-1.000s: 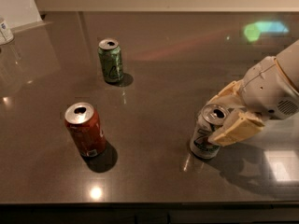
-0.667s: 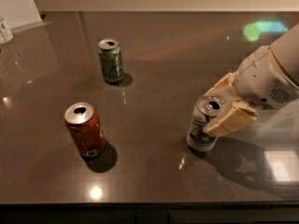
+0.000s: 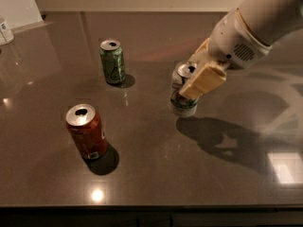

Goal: Move 7up can near green can

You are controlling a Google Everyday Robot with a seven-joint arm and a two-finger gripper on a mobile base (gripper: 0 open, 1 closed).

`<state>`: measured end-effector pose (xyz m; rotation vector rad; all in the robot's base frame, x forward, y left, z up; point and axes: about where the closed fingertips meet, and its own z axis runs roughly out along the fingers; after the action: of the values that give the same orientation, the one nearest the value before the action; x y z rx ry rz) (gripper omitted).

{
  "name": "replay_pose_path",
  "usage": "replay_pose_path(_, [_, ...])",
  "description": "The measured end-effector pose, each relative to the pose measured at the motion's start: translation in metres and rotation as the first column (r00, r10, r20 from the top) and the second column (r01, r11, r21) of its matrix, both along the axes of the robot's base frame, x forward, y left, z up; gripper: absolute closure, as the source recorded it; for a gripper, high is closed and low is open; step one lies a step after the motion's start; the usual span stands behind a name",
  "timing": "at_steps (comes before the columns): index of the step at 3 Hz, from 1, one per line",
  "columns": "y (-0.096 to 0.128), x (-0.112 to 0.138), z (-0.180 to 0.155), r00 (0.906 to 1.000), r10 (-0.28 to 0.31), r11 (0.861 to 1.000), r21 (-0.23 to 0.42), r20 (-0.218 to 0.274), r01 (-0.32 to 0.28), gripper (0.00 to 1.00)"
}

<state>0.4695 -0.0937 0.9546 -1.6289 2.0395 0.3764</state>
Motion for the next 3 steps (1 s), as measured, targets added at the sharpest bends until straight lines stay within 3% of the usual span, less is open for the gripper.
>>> replay_pose_path(2, [0.051,0.072,-0.003,0.9998,-0.019,0.999,0.026,0.009,0.019,1.0])
replay_pose_path(3, [0.073,0.097,-0.013,0.9998,-0.016,0.999,0.03,0.007,0.016,1.0])
